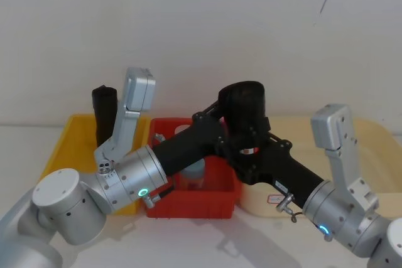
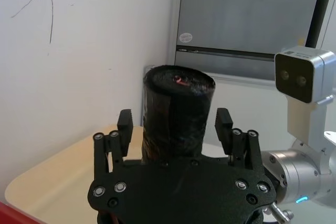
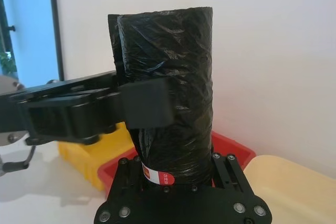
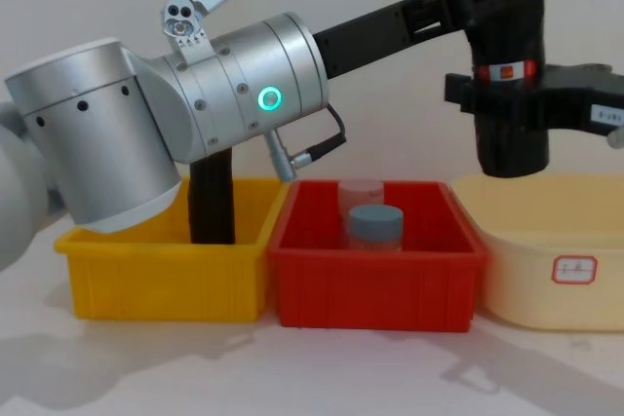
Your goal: Pick up the garbage bag with the one hand and transfer it to the other hand.
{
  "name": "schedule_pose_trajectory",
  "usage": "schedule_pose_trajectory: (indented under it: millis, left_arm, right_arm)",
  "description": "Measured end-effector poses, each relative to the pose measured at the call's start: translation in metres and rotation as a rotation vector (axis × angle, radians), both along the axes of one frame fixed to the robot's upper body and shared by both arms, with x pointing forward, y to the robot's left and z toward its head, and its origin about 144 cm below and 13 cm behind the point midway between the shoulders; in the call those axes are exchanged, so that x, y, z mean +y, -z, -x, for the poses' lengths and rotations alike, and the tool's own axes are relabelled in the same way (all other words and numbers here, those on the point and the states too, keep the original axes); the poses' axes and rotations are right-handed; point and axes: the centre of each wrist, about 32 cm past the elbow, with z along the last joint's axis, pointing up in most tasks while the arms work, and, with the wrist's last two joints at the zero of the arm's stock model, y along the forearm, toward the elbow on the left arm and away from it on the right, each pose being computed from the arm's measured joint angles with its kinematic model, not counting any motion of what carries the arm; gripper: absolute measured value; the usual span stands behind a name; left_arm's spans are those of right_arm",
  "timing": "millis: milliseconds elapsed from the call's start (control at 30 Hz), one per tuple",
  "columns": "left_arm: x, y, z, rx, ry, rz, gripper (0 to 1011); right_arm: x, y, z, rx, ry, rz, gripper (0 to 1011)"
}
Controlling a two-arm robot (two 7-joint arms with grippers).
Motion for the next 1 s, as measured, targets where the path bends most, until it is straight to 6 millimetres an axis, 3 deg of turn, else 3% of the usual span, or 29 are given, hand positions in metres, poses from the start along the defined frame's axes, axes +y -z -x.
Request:
schedule_pose_trajectory:
  millis: [100,367,1000]
  left_arm:
    - [0.000,0.000,0.000,0.000,0.000,0.000,997]
    - [0.000,0.000,0.000,0.000,0.000,0.000,1002]
    - [0.000,0.000,0.000,0.000,-0.001,0.000,1001]
  right_arm:
    - [-0.003,0.000,-0.002,0.001,0.015,-0.007,545]
    - [-0.024,-0.004,-0.013,0.005,0.085,-0.016,545]
    - [-0.106,-0.019,-0.053,0.027,0.343,0.072,545]
